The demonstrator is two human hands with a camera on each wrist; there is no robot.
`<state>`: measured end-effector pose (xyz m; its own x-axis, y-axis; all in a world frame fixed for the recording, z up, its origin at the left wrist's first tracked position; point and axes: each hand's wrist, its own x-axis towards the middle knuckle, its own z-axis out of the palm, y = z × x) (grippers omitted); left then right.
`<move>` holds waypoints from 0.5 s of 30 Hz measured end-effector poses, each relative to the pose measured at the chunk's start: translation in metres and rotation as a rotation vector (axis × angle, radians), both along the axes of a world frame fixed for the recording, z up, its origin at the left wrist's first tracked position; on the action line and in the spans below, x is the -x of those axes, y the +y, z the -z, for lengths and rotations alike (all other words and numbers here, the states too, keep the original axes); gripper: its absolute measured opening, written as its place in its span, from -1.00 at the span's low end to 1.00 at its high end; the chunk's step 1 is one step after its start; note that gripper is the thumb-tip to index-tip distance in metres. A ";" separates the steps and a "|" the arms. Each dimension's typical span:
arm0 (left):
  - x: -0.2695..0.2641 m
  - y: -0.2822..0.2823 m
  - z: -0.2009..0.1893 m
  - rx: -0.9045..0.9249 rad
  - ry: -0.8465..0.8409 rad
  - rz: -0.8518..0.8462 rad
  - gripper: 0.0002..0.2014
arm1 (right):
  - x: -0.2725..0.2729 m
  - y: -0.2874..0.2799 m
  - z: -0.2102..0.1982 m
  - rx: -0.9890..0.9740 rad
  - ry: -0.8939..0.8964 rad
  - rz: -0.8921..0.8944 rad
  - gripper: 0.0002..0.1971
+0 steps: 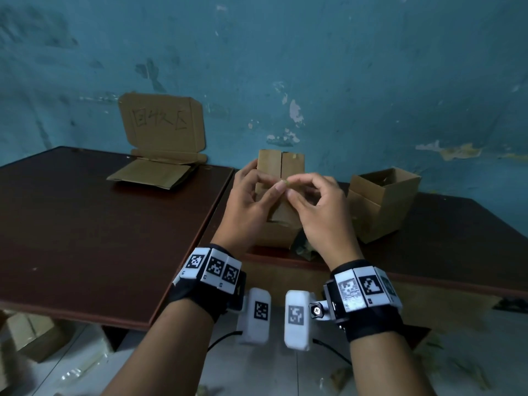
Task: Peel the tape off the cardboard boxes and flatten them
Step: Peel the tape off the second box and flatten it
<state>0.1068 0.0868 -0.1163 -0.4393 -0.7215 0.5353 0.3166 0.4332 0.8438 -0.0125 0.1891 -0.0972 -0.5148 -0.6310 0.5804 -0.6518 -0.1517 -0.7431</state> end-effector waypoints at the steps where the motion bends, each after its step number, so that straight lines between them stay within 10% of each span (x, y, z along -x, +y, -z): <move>1: 0.001 -0.001 0.000 -0.024 0.020 -0.004 -0.92 | -0.002 0.000 0.000 -0.002 -0.021 -0.038 -0.70; 15: 0.004 0.004 0.001 -0.051 0.005 -0.028 -0.69 | -0.003 -0.002 0.002 0.005 0.074 0.041 -0.75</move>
<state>0.1026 0.0906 -0.1175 -0.4159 -0.7597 0.5000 0.3096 0.3987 0.8633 -0.0099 0.1867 -0.0992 -0.4957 -0.6072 0.6210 -0.7106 -0.1275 -0.6919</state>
